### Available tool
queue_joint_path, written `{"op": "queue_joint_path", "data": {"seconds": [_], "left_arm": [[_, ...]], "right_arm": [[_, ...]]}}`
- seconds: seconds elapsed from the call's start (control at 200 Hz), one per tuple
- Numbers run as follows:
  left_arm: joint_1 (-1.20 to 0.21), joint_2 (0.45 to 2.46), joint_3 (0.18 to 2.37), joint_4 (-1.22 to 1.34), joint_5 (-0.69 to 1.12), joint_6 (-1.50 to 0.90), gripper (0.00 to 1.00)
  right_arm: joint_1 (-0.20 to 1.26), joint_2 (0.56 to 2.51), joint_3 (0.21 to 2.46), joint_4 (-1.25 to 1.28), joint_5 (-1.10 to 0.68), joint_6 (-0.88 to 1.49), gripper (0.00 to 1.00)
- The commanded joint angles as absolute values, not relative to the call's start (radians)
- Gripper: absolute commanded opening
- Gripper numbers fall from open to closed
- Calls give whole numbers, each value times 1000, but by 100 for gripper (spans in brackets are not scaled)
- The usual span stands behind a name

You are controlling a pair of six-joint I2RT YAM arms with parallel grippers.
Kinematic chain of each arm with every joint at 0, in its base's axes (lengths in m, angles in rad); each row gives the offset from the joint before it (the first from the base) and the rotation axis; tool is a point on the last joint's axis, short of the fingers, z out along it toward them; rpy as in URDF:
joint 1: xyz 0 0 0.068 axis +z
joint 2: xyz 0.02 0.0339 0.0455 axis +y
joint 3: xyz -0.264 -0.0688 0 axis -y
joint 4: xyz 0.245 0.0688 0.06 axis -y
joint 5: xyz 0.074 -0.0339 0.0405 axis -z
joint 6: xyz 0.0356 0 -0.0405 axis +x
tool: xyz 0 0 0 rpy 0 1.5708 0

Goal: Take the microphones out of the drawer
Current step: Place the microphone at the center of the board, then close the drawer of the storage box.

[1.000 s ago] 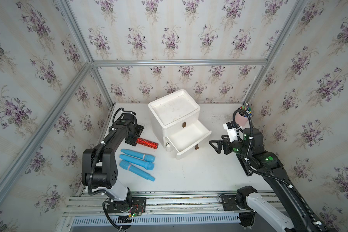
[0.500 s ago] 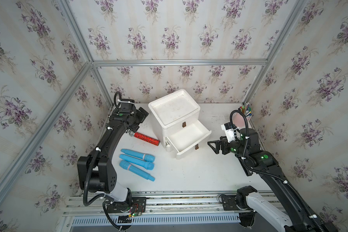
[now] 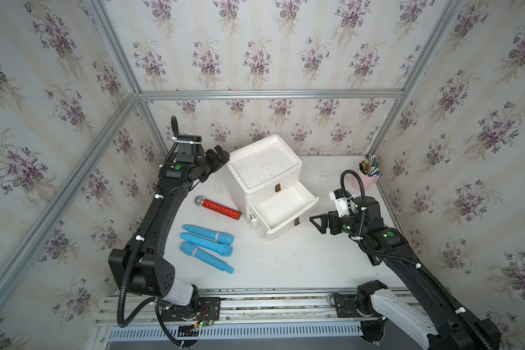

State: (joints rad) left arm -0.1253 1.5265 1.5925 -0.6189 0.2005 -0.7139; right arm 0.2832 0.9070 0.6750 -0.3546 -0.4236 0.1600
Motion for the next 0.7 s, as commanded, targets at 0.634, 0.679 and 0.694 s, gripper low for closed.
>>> {"op": "queue_joint_path", "data": {"seconds": [0.634,0.679,0.694], "left_arm": [[-261,1680,1591,-700,114,-593,99],[-261,1684,1587,-702,116,-587,99],[-261,1686,1586,-704,119,-585,99]], "right_arm": [[287,1072,512,-28,-381,277,100],[287,1085,507,-6,-385,286,100],[287,1089,505,0,-388,289,100]]}}
